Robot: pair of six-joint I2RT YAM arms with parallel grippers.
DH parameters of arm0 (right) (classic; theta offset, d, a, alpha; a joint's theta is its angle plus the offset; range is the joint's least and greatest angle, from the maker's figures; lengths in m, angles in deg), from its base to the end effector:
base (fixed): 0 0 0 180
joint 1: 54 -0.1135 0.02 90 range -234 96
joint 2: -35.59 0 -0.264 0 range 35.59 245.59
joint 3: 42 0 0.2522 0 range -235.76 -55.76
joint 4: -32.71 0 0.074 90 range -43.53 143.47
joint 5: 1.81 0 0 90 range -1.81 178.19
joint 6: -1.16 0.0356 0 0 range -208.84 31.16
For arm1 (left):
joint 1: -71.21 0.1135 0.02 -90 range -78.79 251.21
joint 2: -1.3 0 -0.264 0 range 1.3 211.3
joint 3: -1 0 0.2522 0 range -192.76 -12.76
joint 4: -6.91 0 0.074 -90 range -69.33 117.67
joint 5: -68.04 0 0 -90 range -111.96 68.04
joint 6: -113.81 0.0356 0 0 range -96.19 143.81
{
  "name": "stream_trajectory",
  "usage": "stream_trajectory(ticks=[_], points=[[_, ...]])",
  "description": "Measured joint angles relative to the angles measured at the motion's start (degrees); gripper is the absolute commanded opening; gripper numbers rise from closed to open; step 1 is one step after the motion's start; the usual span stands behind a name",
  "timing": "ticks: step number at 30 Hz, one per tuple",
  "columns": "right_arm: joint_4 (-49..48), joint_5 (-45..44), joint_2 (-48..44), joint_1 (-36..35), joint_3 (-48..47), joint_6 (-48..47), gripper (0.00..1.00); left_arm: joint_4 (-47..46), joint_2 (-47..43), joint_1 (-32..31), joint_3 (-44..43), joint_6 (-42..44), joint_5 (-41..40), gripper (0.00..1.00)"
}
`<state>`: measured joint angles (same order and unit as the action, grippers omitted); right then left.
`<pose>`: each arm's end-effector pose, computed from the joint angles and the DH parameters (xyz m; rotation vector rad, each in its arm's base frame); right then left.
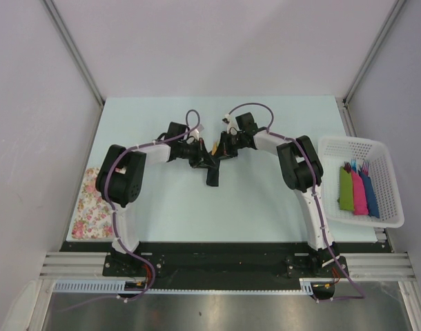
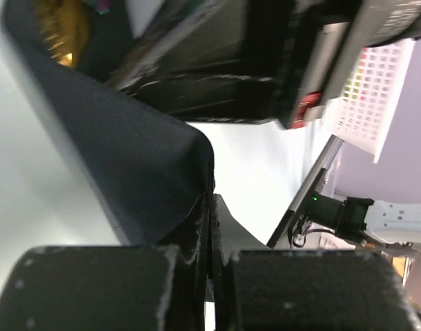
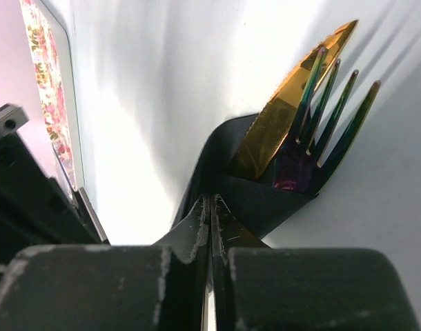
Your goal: Place the utensils on the paper napkin and roll it up
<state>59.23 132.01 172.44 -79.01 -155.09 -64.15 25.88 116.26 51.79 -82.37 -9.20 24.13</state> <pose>0.4492 0.2367 0.1158 -0.3736 2.5221 1.3038 0.3771 -0.1602 0.1445 0.0840 2.5653 -1.3701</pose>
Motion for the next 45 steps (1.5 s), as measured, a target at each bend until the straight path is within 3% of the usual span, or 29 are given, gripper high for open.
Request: stream_trajectory(ticks=[15, 19, 25, 31, 39, 45], points=[[-0.44, -0.42, -0.02, -0.04, 0.28, 0.81, 0.00, -0.81, 2.16, -2.43, -0.07, 1.38, -0.28, 0.02], [-0.63, -0.35, -0.02, -0.04, 0.39, 0.83, 0.00, -1.18, 2.16, -2.38, 1.25, 2.58, -1.16, 0.15], [-0.83, 0.04, -0.02, -0.04, 0.48, 0.83, 0.00, -2.60, 2.75, -1.84, 2.56, 3.30, 1.07, 0.46], [-0.85, 0.24, -0.02, 0.09, 0.48, 0.81, 0.01, -5.09, 3.26, -1.36, 2.95, 3.06, 5.29, 0.52], [0.28, 1.53, -0.37, 1.05, 0.28, 0.76, 0.19, -5.77, 3.76, -1.11, 2.95, 3.13, 6.75, 0.57], [2.73, 3.32, -1.60, 2.89, 0.31, 1.25, 0.45, -6.16, 3.87, -1.07, 2.95, 3.06, 7.61, 0.63]])
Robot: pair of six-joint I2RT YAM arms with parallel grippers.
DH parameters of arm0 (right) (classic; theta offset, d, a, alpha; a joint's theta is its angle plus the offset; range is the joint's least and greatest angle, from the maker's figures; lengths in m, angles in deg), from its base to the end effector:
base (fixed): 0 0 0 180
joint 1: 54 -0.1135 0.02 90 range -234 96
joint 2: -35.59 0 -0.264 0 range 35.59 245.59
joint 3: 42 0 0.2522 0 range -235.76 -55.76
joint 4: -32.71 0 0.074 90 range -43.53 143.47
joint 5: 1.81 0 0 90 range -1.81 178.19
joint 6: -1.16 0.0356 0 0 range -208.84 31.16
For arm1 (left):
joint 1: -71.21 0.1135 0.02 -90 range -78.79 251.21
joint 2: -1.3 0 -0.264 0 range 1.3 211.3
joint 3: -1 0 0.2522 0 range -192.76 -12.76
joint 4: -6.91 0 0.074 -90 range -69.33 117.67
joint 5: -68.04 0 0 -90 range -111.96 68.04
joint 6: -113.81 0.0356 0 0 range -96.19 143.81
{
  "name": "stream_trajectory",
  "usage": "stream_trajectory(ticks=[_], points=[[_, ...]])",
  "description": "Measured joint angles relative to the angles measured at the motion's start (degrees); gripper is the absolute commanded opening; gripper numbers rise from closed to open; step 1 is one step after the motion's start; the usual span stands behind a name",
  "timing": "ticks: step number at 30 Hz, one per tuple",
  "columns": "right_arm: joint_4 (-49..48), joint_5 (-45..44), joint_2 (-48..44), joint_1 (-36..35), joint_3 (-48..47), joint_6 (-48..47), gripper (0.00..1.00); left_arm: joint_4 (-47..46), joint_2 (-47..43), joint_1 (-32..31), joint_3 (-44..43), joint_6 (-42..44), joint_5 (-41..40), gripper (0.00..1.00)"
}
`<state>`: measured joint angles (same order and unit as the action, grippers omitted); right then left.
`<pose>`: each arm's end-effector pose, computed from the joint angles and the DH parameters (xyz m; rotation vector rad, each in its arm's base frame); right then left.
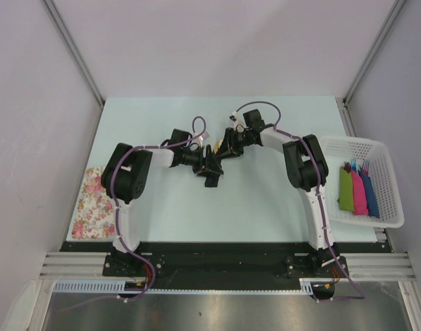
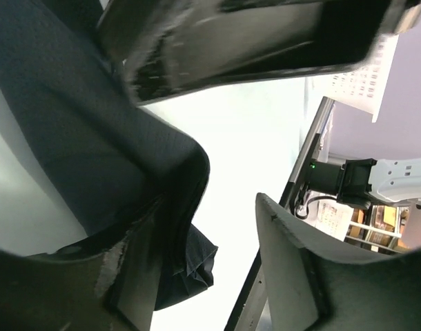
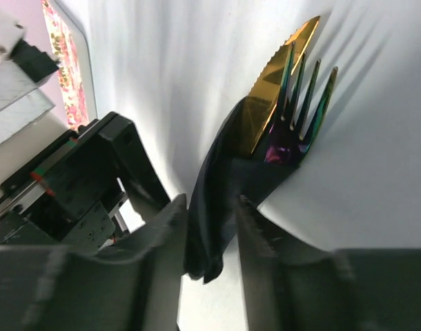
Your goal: Place the utensils on the paper napkin and roll it up
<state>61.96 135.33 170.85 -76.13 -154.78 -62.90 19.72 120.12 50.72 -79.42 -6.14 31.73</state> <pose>0.4546 0.2131 0.1258 -0.2986 2.5409 1.3654 0.3688 -0.1685 0.1140 0.2385 2.5358 -1.5243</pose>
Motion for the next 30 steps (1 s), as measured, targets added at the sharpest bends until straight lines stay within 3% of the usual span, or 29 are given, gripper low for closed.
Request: stream_trajectory(ticks=[1, 4, 12, 18, 30], points=[[0.26, 0.22, -0.26, 0.17, 0.00, 0.04, 0.52, -0.07, 0.00, 0.00, 0.00, 0.00, 0.15, 0.63], [0.68, 0.42, -1.03, 0.42, 0.02, 0.61, 0.58, -0.24, 0.00, 0.00, 0.00, 0.00, 0.57, 0.64], [4.33, -1.86, -1.05, -1.07, -0.70, -1.14, 0.56, -0.26, -0.02, 0.00, -0.20, -0.04, 1.46, 0.73], [9.18, -5.46, -0.39, -2.40, -3.17, -6.84, 0.31, -0.35, -0.11, 0.00, -0.22, -0.02, 2.03, 0.74], [11.34, -5.42, 0.20, -2.27, -3.17, -13.46, 0.07, -2.95, -0.13, 0.22, 0.68, -2.19, 2.51, 0.73]])
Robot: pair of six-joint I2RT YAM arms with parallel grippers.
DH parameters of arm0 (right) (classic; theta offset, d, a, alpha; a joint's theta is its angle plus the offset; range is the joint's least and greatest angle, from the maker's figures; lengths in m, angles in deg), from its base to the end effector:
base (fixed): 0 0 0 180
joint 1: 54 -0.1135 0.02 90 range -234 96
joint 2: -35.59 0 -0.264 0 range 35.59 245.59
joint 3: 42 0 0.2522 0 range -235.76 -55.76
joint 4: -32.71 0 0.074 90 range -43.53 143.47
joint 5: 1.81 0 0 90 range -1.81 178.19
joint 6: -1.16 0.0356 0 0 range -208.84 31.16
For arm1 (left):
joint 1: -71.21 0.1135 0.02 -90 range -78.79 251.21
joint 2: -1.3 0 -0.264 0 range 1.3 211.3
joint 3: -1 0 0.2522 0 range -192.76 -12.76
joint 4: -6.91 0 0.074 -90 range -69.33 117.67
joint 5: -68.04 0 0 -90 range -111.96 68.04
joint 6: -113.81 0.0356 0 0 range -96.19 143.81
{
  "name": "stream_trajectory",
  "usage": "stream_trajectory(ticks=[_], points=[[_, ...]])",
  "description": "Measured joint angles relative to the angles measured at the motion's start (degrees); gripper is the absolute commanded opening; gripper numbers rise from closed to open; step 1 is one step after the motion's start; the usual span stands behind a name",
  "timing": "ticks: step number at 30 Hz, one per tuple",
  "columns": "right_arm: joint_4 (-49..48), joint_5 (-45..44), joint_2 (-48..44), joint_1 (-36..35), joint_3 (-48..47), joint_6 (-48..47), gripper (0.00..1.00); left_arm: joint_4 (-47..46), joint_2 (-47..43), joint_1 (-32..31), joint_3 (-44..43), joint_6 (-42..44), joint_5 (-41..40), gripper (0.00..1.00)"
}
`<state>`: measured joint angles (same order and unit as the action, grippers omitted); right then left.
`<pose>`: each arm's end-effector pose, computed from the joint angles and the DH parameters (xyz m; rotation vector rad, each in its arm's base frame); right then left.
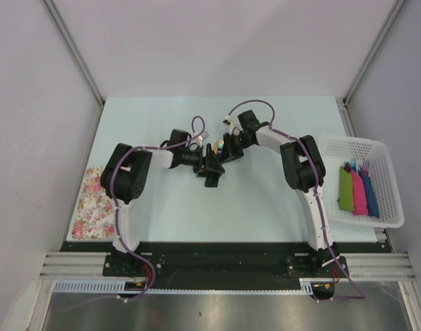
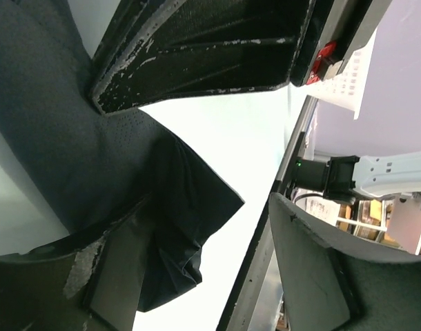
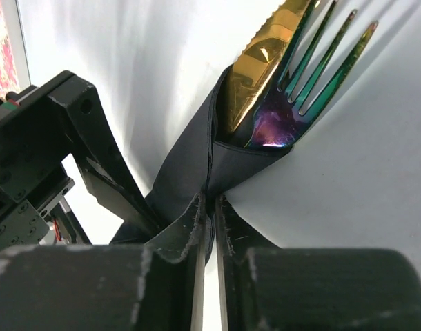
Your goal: Place the utensils on the paper napkin and roll it up
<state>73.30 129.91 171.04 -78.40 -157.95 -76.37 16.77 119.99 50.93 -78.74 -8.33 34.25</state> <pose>0.4419 0.2265 0.1273 -0.5412 2.5959 1.1765 0.3693 -0.1680 0.1160 0.2373 2.5023 -1.5898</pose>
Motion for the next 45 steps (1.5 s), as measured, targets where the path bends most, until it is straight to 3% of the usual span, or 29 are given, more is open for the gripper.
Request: stream_trajectory(ticks=[6, 16, 24, 34, 45], points=[[0.26, 0.33, 0.09, 0.09, -0.13, -1.27, 0.00, -4.15, -1.11, 0.24, 2.36, -2.60, -0.04, 0.70], [0.37, 0.74, 0.28, 0.15, -0.28, -2.14, 0.00, -5.09, -5.46, 1.51, 5.49, -4.09, 1.09, 0.49], [0.37, 0.76, 0.28, 0.17, -0.28, -2.25, 0.00, -5.01, -6.40, 3.32, 6.40, -4.87, 1.40, 0.38], [0.35, 0.76, 0.28, 0.17, -0.28, -2.27, 0.00, -10.01, -6.19, 6.80, 10.36, -11.50, -0.42, 0.32], [0.33, 0.76, 0.28, 0.17, -0.28, -2.23, 0.00, -8.17, -5.07, 3.34, 9.38, -10.19, 2.36, 0.23]])
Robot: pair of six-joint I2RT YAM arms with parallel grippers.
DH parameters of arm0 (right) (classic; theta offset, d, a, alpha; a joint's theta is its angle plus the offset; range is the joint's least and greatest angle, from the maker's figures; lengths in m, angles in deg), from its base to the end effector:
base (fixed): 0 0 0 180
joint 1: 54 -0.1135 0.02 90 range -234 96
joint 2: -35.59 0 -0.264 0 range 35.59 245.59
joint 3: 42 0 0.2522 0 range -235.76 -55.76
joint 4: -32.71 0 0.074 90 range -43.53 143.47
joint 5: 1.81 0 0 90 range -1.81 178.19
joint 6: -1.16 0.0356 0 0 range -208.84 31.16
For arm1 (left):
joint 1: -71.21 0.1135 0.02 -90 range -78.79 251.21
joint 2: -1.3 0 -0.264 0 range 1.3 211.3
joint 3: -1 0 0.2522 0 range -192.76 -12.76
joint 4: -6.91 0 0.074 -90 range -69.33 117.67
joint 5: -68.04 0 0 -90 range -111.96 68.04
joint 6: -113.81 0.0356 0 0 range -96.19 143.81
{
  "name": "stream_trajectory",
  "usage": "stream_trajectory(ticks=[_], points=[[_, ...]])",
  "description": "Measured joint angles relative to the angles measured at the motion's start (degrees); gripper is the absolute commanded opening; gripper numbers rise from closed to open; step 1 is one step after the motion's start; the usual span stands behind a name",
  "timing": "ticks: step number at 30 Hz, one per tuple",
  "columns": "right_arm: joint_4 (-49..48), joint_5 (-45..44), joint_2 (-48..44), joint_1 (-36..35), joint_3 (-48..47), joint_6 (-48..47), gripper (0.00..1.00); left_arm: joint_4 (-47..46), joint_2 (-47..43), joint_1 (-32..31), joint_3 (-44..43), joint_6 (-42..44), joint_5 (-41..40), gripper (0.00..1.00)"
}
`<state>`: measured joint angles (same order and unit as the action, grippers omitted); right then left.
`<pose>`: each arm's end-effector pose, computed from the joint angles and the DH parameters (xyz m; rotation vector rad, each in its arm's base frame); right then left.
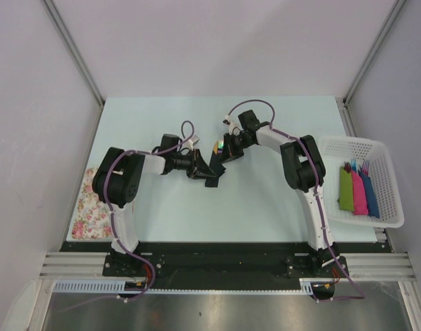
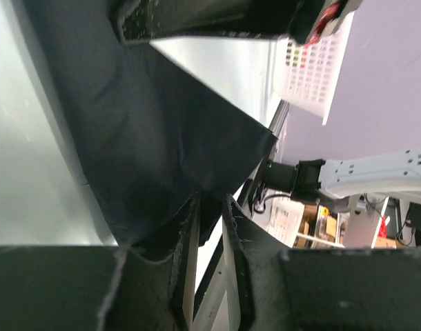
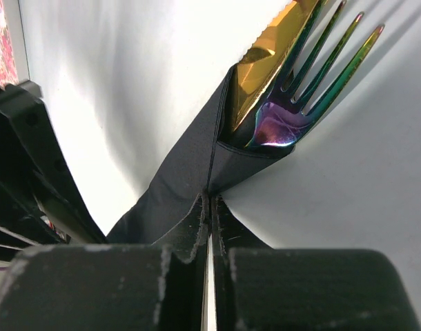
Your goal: Place the utensils on the paper napkin and roll it up
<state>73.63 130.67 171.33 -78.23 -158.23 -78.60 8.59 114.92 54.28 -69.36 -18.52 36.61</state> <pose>0.4427 0.2256 0.1263 -0.5877 2.5759 1.1812 0.3499 -0.1383 0.1172 0.0173 2.4930 -1.6817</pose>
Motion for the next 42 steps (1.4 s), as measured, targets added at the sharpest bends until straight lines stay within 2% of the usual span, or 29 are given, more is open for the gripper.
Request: stream_trajectory(ticks=[13, 17, 22, 30, 42], points=[[0.07, 0.13, 0.17, 0.02, -0.20, 0.20, 0.00, 7.87, 5.84, -0.57, -2.75, 7.30, 2.23, 0.26], [0.15, 0.42, 0.17, 0.09, -0.31, 0.22, 0.11, 9.31, 6.51, -0.57, -3.76, 8.48, 2.84, 0.26], [0.48, 0.81, 0.13, 0.50, -0.52, 0.20, 0.16, 11.26, 7.04, -0.55, -4.81, 9.42, 3.15, 0.25], [0.39, 4.81, -3.19, 1.42, 1.53, 2.19, 0.17, 13.68, 7.23, -0.55, -5.84, 11.17, 3.06, 0.24], [-10.43, 8.55, -7.30, -1.38, 8.46, 12.24, 0.12, 14.36, 7.41, -0.52, -6.14, 11.87, 2.93, 0.22]])
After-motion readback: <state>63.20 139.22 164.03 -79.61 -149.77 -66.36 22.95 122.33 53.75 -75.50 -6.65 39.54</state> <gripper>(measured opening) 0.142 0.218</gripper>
